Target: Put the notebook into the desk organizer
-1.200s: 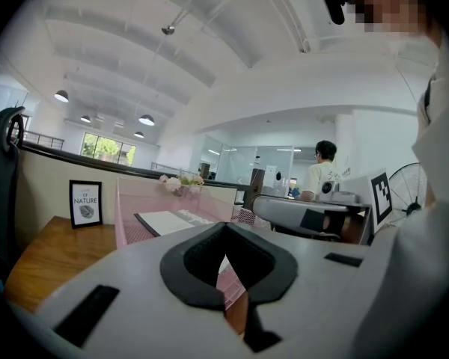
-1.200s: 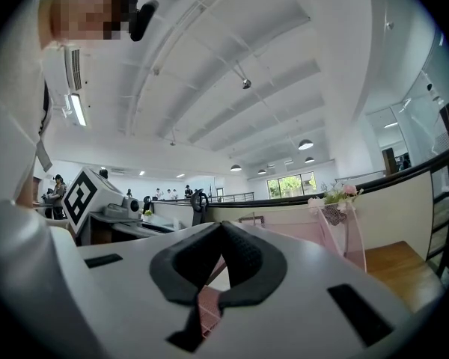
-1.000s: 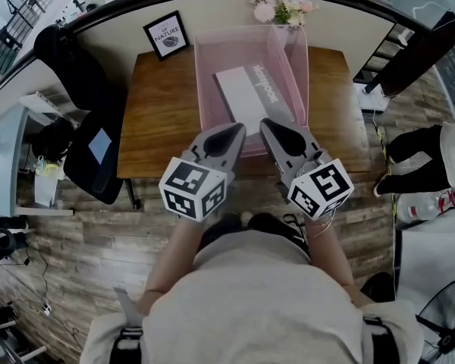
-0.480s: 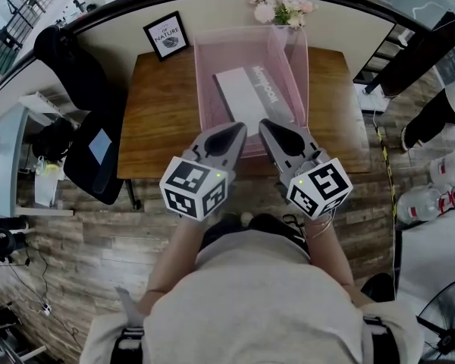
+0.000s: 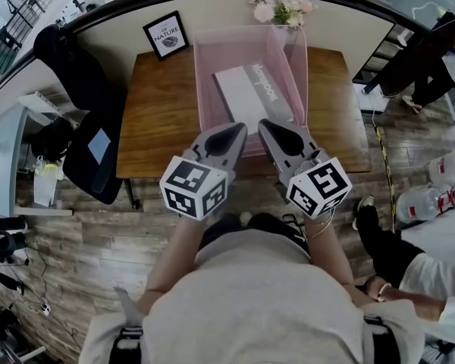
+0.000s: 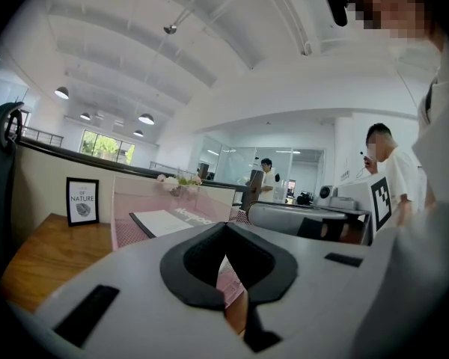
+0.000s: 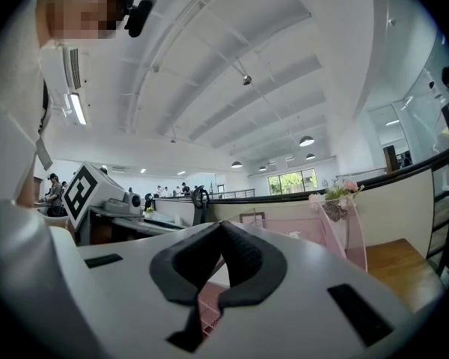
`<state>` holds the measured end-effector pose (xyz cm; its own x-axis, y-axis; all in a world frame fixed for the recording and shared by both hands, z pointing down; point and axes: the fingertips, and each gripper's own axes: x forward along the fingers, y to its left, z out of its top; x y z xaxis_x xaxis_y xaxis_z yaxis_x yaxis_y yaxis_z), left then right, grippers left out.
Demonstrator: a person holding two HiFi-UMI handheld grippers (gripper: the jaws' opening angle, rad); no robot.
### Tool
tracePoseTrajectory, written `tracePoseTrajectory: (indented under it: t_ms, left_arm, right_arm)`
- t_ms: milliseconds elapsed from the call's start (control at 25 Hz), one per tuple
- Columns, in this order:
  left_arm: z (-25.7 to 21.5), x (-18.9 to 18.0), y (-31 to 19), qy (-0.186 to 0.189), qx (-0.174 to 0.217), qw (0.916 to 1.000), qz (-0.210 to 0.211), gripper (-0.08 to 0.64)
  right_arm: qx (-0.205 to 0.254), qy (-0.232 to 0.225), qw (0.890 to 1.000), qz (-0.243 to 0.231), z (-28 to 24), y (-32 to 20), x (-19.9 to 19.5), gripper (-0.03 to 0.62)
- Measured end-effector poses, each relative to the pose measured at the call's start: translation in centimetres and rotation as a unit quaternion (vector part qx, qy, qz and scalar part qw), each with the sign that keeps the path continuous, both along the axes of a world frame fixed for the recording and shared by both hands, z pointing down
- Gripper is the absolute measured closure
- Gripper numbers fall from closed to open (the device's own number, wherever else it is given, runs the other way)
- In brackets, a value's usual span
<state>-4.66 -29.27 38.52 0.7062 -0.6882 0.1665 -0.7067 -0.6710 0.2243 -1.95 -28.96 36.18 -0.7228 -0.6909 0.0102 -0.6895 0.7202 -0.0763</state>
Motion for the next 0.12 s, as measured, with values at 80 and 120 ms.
tracePoseTrajectory:
  t_ms: [80,120]
  left_arm:
    - [0.12,-0.08,-0.05,-0.001,-0.001,1.0000,-0.001,0.549]
    - [0.20,-0.11,-0.08,-0.001,-0.002,1.0000,-0.002,0.549]
  right_arm:
    - [-0.002,0.001,1.000,0.000,0.11,-0.05,0.05,0.580]
    - [-0.003,0.002,1.000,0.000,0.18,-0.07,0.10,0.580]
